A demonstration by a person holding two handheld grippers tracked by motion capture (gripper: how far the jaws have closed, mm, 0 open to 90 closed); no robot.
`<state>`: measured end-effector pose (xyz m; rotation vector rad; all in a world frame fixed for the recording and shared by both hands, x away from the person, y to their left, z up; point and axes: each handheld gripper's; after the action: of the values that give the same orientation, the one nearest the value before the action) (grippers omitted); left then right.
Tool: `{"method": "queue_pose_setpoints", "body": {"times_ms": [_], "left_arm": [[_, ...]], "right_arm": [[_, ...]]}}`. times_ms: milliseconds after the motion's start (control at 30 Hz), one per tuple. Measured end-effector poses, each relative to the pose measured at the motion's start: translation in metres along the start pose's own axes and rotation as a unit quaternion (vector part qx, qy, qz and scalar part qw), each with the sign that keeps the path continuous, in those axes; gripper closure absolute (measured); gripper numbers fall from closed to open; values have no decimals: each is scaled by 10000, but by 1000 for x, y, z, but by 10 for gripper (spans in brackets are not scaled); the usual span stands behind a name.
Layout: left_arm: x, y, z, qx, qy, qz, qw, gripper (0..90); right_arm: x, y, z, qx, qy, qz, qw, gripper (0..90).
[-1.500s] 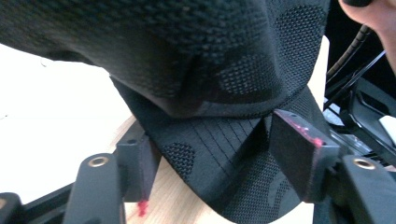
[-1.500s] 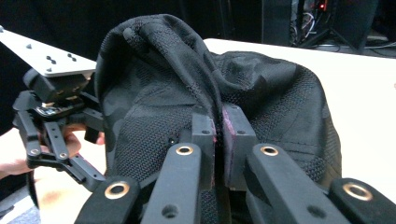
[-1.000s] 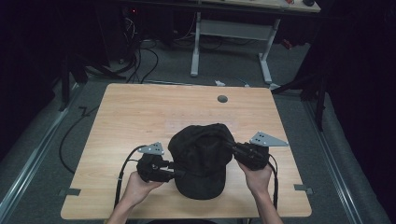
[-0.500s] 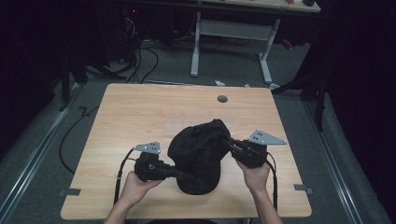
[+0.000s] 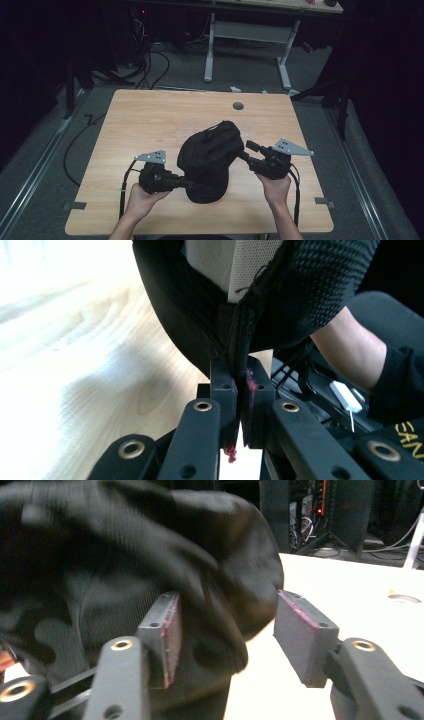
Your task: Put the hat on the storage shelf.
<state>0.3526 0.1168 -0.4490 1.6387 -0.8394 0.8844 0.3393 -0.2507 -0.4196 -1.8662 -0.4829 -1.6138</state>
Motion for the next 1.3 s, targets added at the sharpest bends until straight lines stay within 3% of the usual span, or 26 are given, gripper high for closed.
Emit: {"method": "queue_pose_setpoints", "body": {"times_ms": [67, 100, 133, 167, 267, 333, 400, 500, 567, 600, 700, 733, 967, 1133, 1300], "left_arm": [[1, 0, -2, 55, 42, 8, 10000, 863], [2, 0, -6, 218, 56, 73, 9997, 863], [2, 0, -6, 218, 56, 73, 9997, 863], [4, 1, -8, 373, 89, 107, 9992, 862], [5, 2, -11, 551, 150, 169, 9982, 862], [5, 1, -12, 643, 204, 179, 9976, 862], [5, 1, -13, 711, 255, 186, 9970, 862], [6, 1, -13, 796, 293, 202, 9962, 861], [6, 0, -15, 937, 345, 231, 9947, 861], [7, 0, -16, 985, 368, 244, 9942, 861], [7, 0, -18, 1083, 410, 254, 9930, 861], [8, -1, -20, 1173, 451, 273, 9917, 861], [13, -2, -22, 1454, 543, 384, 9871, 861], [17, -4, -25, 1608, 644, 409, 9840, 861], [24, -8, -28, 1785, 775, 411, 9800, 861]], "right_arm": [[-2, 1, -2, -18, 30, 11, 10000, 441], [-6, 5, -4, -127, -37, 19, 9999, 414], [-8, 6, -5, -189, -98, 14, 9998, 405], [-11, 8, -4, -270, -226, 2, 9994, 392], [-25, 14, -2, -602, -652, -136, 9960, 372], [-36, 19, 0, -950, -1030, -262, 9898, 360], [-48, 23, 3, -1337, -1449, -430, 9794, 352], [-64, 30, 5, -1681, -1887, -584, 9658, 341], [-73, 34, 5, -1862, -2020, -650, 9593, 337], [-76, 37, 4, -1909, -2052, -633, 9578, 334], [-82, 42, 1, -2040, -2047, -567, 9556, 333], [-86, 46, -1, -2178, -2057, -529, 9526, 329], [-99, 53, -2, -2445, -2122, -625, 9441, 326], [-102, 58, -4, -2457, -2048, -409, 9466, 310], [-102, 58, -3, -2448, -2053, -426, 9467, 297]]}}
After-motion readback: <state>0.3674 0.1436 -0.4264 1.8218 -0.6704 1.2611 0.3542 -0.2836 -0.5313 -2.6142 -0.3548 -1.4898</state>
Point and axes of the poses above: each handheld gripper's, and its own axes: z roughly forward along the jaws, x roughly out of its top, y roughly to its right, and after that the axes turned 13 degrees about y, right-handed
